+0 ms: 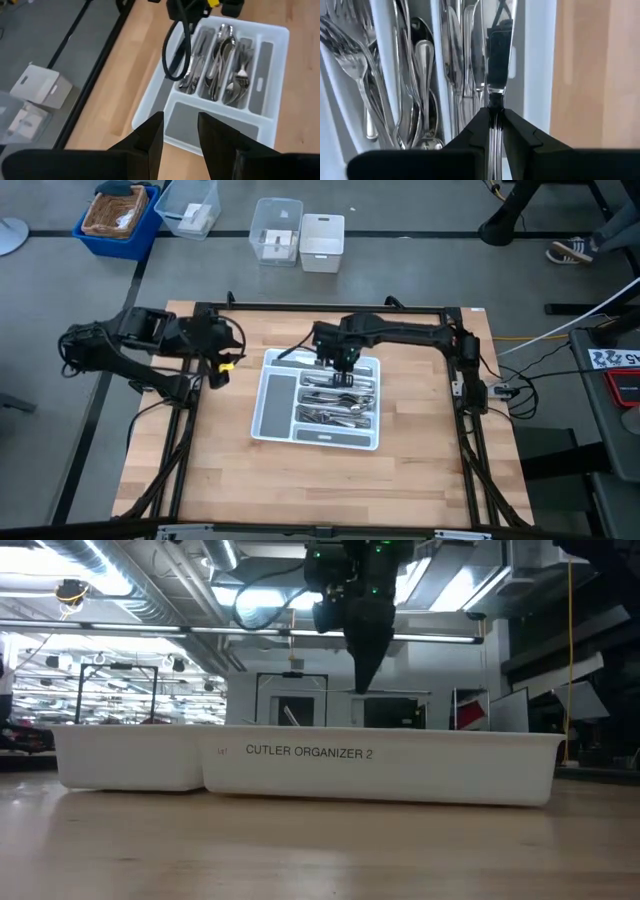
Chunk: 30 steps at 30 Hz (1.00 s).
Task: Sort silverware
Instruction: Put the knife into the organizer tray
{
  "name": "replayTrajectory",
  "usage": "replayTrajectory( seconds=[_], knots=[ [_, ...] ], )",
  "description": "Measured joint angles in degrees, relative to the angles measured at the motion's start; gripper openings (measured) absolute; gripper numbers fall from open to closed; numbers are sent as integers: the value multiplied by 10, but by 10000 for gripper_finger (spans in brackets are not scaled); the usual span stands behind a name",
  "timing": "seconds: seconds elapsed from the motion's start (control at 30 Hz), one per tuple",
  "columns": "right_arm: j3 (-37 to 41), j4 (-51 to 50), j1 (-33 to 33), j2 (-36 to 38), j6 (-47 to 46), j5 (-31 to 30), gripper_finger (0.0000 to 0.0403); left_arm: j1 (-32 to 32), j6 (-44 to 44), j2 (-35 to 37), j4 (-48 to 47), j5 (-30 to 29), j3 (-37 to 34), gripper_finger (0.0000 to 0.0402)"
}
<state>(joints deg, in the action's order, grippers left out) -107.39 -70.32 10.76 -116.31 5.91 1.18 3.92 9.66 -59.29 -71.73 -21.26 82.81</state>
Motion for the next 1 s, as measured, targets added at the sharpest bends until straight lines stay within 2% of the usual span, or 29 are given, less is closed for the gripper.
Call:
replayTrajectory(
  seconds=[0.13,0.5,1.0],
  knots=[
    [11,14,3,1,8,20,44,-19,4,0,2,0,0,111],
    [140,128,6,-1,21,23,44,-71,7,0,4,0,0,111],
    [209,184,5,-1,20,1,44,-97,7,-1,4,0,0,111]
  ],
)
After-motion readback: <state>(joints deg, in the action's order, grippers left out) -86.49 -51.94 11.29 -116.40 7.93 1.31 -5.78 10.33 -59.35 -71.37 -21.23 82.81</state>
